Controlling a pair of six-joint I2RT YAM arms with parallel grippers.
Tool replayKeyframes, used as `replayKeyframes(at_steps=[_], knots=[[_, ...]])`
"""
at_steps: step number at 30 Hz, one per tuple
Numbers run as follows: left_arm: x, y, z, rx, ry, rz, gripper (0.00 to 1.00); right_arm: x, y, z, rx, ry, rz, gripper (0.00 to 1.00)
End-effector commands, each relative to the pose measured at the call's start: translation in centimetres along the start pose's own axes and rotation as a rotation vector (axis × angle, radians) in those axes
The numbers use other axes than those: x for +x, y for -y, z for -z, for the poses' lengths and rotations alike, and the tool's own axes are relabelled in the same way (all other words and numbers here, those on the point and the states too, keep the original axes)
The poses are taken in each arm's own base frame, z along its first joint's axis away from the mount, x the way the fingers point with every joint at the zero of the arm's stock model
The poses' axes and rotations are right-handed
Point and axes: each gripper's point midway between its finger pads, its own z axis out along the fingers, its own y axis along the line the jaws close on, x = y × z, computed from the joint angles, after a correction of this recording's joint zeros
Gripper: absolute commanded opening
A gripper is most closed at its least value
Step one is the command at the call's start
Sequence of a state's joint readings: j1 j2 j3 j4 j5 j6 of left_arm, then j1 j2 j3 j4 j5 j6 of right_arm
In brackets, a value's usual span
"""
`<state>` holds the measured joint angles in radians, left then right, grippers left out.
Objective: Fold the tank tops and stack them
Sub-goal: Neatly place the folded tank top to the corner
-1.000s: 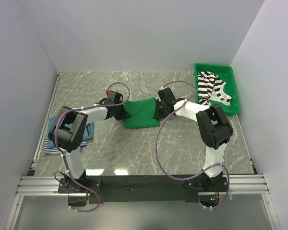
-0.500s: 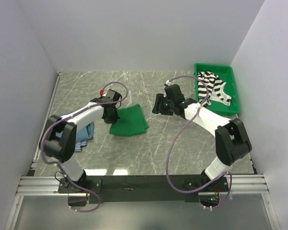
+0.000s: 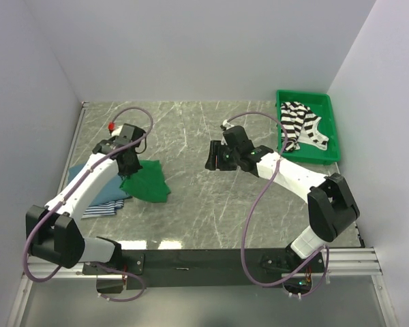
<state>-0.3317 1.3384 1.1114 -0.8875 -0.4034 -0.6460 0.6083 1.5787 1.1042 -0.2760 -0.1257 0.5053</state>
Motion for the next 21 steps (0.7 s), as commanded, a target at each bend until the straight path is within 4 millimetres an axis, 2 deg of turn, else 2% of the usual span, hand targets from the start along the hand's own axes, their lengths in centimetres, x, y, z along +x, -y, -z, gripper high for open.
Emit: replayKeyframes(at_steps=[1, 7, 10, 16, 18, 19, 21], knots=[[-3.1, -2.3, 2.0, -0.049, 0.079, 0.011, 0.01, -0.7, -1.6, -0.1, -0.04, 0.023, 0.011, 0.61], [-5.9, -4.9, 3.4, -0.067, 0.129, 0.065, 0.0, -0.4, -1.9, -0.4, -0.05, 0.014, 0.014, 0.61], [-6.7, -6.3, 3.7, -0.075, 0.141, 0.088, 0.01, -0.4, -2.0, -0.5, -0.053, 0.014, 0.015, 0.61], [-7.4, -8.4, 3.6, -0.068, 0.14, 0.14, 0.01, -0.3, -2.1, -0.6, -0.058, 0.013, 0.017, 0.61], [-7.2, -8.3, 3.2, -0.048, 0.136, 0.141, 0.0, -0.1, -2.2, -0.8, -0.058, 0.005, 0.017, 0.61], [-7.4, -9.8, 2.9, -0.073, 0.134, 0.182, 0.01, 0.0, -2.1, -0.9, -0.055, 0.003, 0.017, 0.61], [-7.2, -10.8, 2.2, -0.091, 0.13, 0.205, 0.0, 0.2, -2.2, -1.0, -0.056, -0.003, 0.017, 0.61]])
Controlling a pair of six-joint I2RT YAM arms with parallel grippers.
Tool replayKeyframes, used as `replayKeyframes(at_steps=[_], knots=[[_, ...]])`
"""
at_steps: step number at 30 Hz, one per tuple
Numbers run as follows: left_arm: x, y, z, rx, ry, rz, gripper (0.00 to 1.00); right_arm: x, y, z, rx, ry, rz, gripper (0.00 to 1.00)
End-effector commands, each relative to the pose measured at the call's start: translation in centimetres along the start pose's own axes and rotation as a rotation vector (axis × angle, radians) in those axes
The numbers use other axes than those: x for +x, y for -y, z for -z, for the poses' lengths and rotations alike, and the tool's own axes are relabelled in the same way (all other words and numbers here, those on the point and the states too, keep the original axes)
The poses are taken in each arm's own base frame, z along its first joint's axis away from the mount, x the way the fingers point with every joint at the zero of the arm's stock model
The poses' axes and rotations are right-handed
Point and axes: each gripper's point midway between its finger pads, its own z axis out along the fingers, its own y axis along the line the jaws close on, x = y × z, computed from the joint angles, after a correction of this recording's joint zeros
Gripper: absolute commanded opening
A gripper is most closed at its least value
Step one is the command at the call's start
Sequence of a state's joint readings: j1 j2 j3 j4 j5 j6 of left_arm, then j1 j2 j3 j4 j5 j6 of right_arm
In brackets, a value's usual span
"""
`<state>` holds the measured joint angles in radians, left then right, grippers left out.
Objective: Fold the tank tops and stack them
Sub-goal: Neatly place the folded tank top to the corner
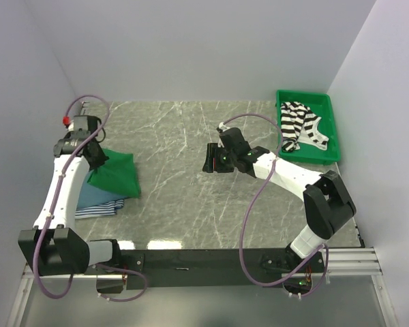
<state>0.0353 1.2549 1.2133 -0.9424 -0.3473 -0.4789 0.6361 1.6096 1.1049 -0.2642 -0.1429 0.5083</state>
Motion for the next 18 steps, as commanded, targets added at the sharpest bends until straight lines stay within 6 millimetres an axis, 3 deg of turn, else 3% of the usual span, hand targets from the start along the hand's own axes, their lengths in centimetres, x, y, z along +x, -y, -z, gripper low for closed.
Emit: replayKeyframes(at_steps=[1, 7, 18], knots=[[-1.7, -2.0, -0.2, -0.004, 0.06, 0.064, 0.01, -1.2, -1.4, -0.2, -0.038, 0.035, 0.005, 0.61], [-1.2, -5.0, -3.4, -0.117, 0.059, 0.171, 0.0, -0.5, -1.7, -1.0, -0.032, 0.012, 0.014, 0.6], [-1.6, -8.0, -7.8, -0.236, 0.038, 0.308, 0.0, 0.8, -1.7, -1.7, -0.039, -0.015, 0.015, 0.6]])
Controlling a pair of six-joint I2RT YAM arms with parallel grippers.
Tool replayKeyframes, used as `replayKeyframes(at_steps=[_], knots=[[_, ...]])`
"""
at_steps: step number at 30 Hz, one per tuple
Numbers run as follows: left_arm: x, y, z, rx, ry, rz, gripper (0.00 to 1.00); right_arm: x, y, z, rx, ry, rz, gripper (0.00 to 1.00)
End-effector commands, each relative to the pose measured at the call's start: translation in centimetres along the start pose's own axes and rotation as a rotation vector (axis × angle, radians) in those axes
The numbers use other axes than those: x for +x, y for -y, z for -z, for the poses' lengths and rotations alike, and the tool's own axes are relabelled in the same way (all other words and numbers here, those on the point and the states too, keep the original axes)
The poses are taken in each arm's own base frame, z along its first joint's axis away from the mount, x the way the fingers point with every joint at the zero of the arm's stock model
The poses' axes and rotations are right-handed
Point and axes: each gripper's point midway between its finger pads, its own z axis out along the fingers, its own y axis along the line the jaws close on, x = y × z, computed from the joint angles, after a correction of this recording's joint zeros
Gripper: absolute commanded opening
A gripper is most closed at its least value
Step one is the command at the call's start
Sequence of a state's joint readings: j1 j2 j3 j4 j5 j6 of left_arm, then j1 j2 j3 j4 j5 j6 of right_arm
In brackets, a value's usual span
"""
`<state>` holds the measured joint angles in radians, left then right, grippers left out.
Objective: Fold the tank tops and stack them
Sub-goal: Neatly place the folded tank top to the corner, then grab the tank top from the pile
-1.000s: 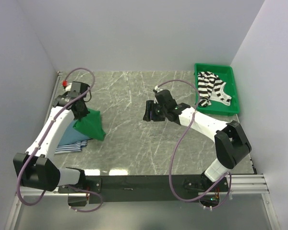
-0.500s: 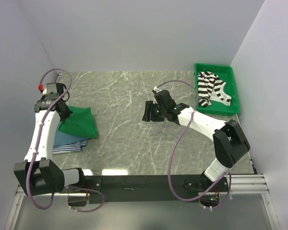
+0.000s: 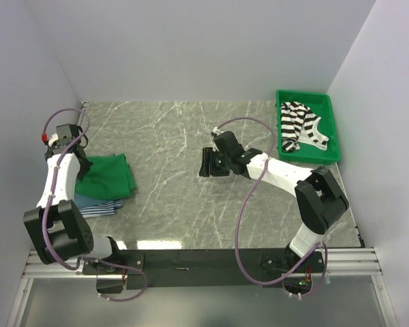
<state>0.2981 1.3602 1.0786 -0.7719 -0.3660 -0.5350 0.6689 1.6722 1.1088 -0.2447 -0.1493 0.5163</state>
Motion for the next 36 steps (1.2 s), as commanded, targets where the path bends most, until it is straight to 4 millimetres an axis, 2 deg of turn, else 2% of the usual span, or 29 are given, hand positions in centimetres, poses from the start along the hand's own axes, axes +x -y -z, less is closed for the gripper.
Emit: replayKeyframes(at_steps=[1, 5, 6, 7, 9, 10, 12, 13, 18, 21, 23, 24, 26, 27, 29, 30, 31, 32, 33, 34, 35, 36], knots=[[-2.4, -0.5, -1.4, -0.037, 0.07, 0.074, 0.01, -0.8, -1.0, 0.0, -0.032, 0.031, 0.005, 0.6], [-2.4, -0.9, -2.6, -0.067, 0.054, 0.1, 0.01, -0.8, -1.0, 0.3, -0.028, 0.035, 0.012, 0.6], [-2.5, -0.9, -2.8, -0.059, 0.048, 0.11, 0.05, -0.8, -0.9, 0.4, -0.026, 0.037, 0.016, 0.6], [-2.4, -0.9, -3.0, -0.058, 0.038, 0.12, 0.26, -0.6, -0.8, 0.3, -0.023, 0.033, 0.017, 0.6], [-3.0, -0.8, -2.7, -0.048, 0.047, 0.142, 0.41, -0.7, -0.9, 0.7, -0.027, 0.041, 0.021, 0.6], [-3.5, -0.7, -2.1, -0.033, 0.064, 0.156, 0.54, -0.5, -0.9, 0.8, -0.027, 0.041, 0.022, 0.61], [-4.9, -0.2, -0.9, -0.004, 0.102, 0.18, 0.93, -0.9, -0.9, 1.3, -0.027, 0.056, 0.022, 0.61], [-5.9, 0.3, 0.2, 0.036, 0.126, 0.196, 0.99, -1.1, -1.0, 1.7, -0.029, 0.065, 0.021, 0.62], [-7.4, 3.3, 3.3, 0.21, 0.15, 0.209, 0.99, -2.5, -0.4, 2.8, 0.0, 0.113, 0.007, 0.63], [-7.1, 6.2, 5.6, 0.319, 0.165, 0.164, 0.99, -3.5, 0.3, 3.8, 0.016, 0.15, -0.011, 0.63], [-6.1, 8.8, 7.4, 0.399, 0.165, 0.12, 0.99, -4.3, 0.9, 4.6, 0.035, 0.177, -0.024, 0.63], [-4.9, 10.7, 8.7, 0.452, 0.159, 0.074, 0.99, -4.7, 1.1, 4.9, 0.04, 0.19, -0.027, 0.63], [-3.5, 13.2, 10.3, 0.53, 0.155, 0.034, 0.99, -5.5, 2.1, 5.8, 0.079, 0.217, -0.038, 0.63], [-1.4, 15.5, 12.0, 0.599, 0.137, -0.03, 0.99, -6.1, 2.4, 6.2, 0.092, 0.232, -0.043, 0.64], [0.2, 18.0, 13.8, 0.684, 0.124, -0.068, 0.99, -7.2, 4.4, 7.3, 0.152, 0.259, -0.07, 0.64], [2.6, 19.9, 15.3, 0.748, 0.091, -0.133, 0.99, -8.0, 5.1, 7.9, 0.168, 0.278, -0.086, 0.64], [3.6, 20.8, 16.0, 0.775, 0.077, -0.162, 0.99, -9.1, 7.4, 8.7, 0.212, 0.303, -0.132, 0.64], [4.5, 21.8, 17.1, 0.812, 0.072, -0.191, 0.99, -9.9, 8.5, 9.2, 0.231, 0.318, -0.151, 0.64], [6.9, 23.3, 18.6, 0.869, 0.049, -0.264, 0.99, -11.2, 9.9, 9.8, 0.26, 0.339, -0.18, 0.65], [8.0, 24.1, 19.6, 0.902, 0.039, -0.307, 0.99, -12.2, 11.4, 10.4, 0.292, 0.358, -0.209, 0.65], [8.9, 24.9, 20.7, 0.94, 0.031, -0.346, 0.99, -13.6, 14.5, 11.5, 0.343, 0.39, -0.272, 0.65], [11.2, 25.7, 21.6, 0.965, 0.002, -0.41, 0.99, -15.7, 15.5, 12.6, 0.359, 0.433, -0.296, 0.65]])
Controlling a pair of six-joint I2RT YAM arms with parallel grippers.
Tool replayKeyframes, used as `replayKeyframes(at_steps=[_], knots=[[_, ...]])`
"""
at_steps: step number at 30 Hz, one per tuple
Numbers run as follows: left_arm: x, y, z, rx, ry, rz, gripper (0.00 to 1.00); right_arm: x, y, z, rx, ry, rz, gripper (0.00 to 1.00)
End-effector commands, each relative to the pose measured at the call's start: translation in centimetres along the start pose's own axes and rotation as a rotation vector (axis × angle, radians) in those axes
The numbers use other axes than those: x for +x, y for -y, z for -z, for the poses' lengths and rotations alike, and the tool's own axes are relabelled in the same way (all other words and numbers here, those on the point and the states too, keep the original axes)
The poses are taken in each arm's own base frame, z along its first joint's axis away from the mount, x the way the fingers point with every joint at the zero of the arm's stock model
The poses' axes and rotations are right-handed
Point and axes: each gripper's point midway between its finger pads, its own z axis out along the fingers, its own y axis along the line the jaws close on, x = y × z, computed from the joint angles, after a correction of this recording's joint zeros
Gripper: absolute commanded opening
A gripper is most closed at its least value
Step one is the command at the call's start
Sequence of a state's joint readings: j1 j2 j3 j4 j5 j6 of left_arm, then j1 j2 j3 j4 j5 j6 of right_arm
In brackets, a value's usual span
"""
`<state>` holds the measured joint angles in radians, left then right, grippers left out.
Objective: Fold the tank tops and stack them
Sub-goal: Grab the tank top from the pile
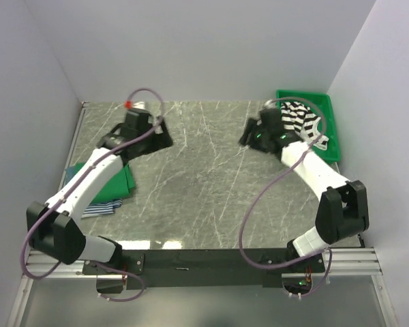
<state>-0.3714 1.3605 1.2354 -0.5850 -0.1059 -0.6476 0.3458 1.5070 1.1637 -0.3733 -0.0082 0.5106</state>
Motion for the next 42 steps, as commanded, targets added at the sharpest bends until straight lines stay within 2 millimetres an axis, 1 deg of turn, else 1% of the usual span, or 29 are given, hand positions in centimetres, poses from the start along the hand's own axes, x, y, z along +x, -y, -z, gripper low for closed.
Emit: replayKeyframes(at_steps=[1, 2, 3, 4, 5, 6, 7, 8, 9, 10, 11, 12, 13, 15, 17, 19, 21, 22, 26, 29, 31, 32, 33, 35, 36, 38, 39, 41, 42], knots=[[1.4, 6.8, 0.8, 0.19, -0.038, -0.107, 0.99, -8.1, 5.3, 0.3, 0.144, 0.142, -0.114, 0.65], [1.9, 7.7, 1.0, 0.217, -0.05, -0.128, 0.99, -10.1, 8.7, 0.4, 0.218, 0.18, -0.178, 0.65], [3.0, 8.8, 1.2, 0.244, -0.069, -0.155, 0.99, -12.2, 9.7, 0.7, 0.238, 0.219, -0.206, 0.66], [3.8, 9.7, 1.4, 0.287, -0.092, -0.168, 0.99, -12.7, 11.9, -0.4, 0.286, 0.213, -0.237, 0.66], [4.4, 9.9, 1.4, 0.301, -0.105, -0.18, 0.99, -13.4, 13.0, -0.7, 0.313, 0.224, -0.26, 0.65], [4.8, 10.2, 1.5, 0.311, -0.115, -0.191, 0.99, -15.7, 16.2, 0.0, 0.357, 0.272, -0.314, 0.66], [4.9, 10.3, 1.4, 0.319, -0.115, -0.194, 0.99, -15.5, 18.0, -1.4, 0.39, 0.243, -0.334, 0.66], [5.6, 10.5, 1.4, 0.341, -0.136, -0.2, 0.99, -15.8, 19.1, -1.8, 0.41, 0.234, -0.34, 0.66], [5.9, 10.5, 1.2, 0.347, -0.145, -0.209, 0.99, -17.2, 20.5, -1.5, 0.439, 0.253, -0.352, 0.66], [6.2, 10.6, 1.0, 0.352, -0.158, -0.21, 0.99, -16.6, 21.7, -3.0, 0.462, 0.216, -0.355, 0.66], [6.7, 10.8, 1.0, 0.373, -0.182, -0.212, 0.99, -16.6, 22.3, -3.5, 0.474, 0.2, -0.348, 0.65], [7.1, 11.0, 0.8, 0.384, -0.197, -0.211, 0.99, -17.4, 22.6, -3.6, 0.479, 0.205, -0.345, 0.65], [7.6, 11.1, 0.7, 0.397, -0.213, -0.212, 0.99, -16.6, 23.6, -4.8, 0.497, 0.169, -0.336, 0.65], [7.8, 11.3, 0.6, 0.415, -0.22, -0.213, 0.99, -15.8, 24.3, -6.2, 0.507, 0.132, -0.332, 0.66], [8.1, 11.1, 0.5, 0.411, -0.225, -0.22, 0.99, -15.2, 24.2, -7.1, 0.486, 0.114, -0.329, 0.66], [8.4, 11.0, 0.4, 0.415, -0.232, -0.227, 0.99, -14.0, 24.8, -8.4, 0.486, 0.091, -0.335, 0.65], [8.4, 11.0, 0.3, 0.418, -0.233, -0.231, 0.99, -13.5, 25.0, -9.3, 0.481, 0.069, -0.337, 0.65], [8.5, 11.0, 0.3, 0.42, -0.237, -0.229, 0.99, -12.5, 25.3, -10.0, 0.485, 0.04, -0.344, 0.64], [8.8, 11.1, -0.1, 0.424, -0.249, -0.226, 0.99, -11.1, 25.4, -11.0, 0.478, 0.022, -0.353, 0.61], [9.3, 11.0, -0.4, 0.423, -0.263, -0.225, 0.99, -10.0, 25.7, -11.5, 0.48, 0.01, -0.359, 0.54], [9.4, 10.9, -0.5, 0.419, -0.266, -0.224, 0.99, -9.7, 26.0, -11.6, 0.491, 0.002, -0.366, 0.4], [9.4, 10.9, -0.4, 0.418, -0.265, -0.224, 0.99, -9.9, 25.8, -11.4, 0.491, 0.009, -0.365, 0.34], [9.3, 10.9, -0.3, 0.422, -0.262, -0.224, 0.99, -10.2, 25.8, -11.2, 0.487, 0.015, -0.369, 0.2], [9.2, 10.9, -0.2, 0.42, -0.257, -0.222, 0.99, -11.7, 25.2, -10.2, 0.483, 0.051, -0.363, 0.07], [9.1, 10.9, -0.2, 0.419, -0.254, -0.22, 0.98, -13.1, 24.7, -9.0, 0.48, 0.073, -0.359, 0.0], [8.6, 11.0, 0.1, 0.418, -0.24, -0.219, 0.97, -15.2, 24.2, -7.2, 0.486, 0.121, -0.345, 0.0], [8.2, 10.9, 0.1, 0.408, -0.224, -0.215, 0.97, -17.4, 23.1, -5.2, 0.469, 0.179, -0.337, 0.0], [7.1, 10.8, 0.5, 0.398, -0.193, -0.203, 0.96, -20.0, 21.4, -2.7, 0.432, 0.25, -0.321, 0.0], [6.7, 10.7, 0.6, 0.395, -0.181, -0.19, 0.95, -21.9, 19.8, -0.1, 0.395, 0.312, -0.308, 0.0]])
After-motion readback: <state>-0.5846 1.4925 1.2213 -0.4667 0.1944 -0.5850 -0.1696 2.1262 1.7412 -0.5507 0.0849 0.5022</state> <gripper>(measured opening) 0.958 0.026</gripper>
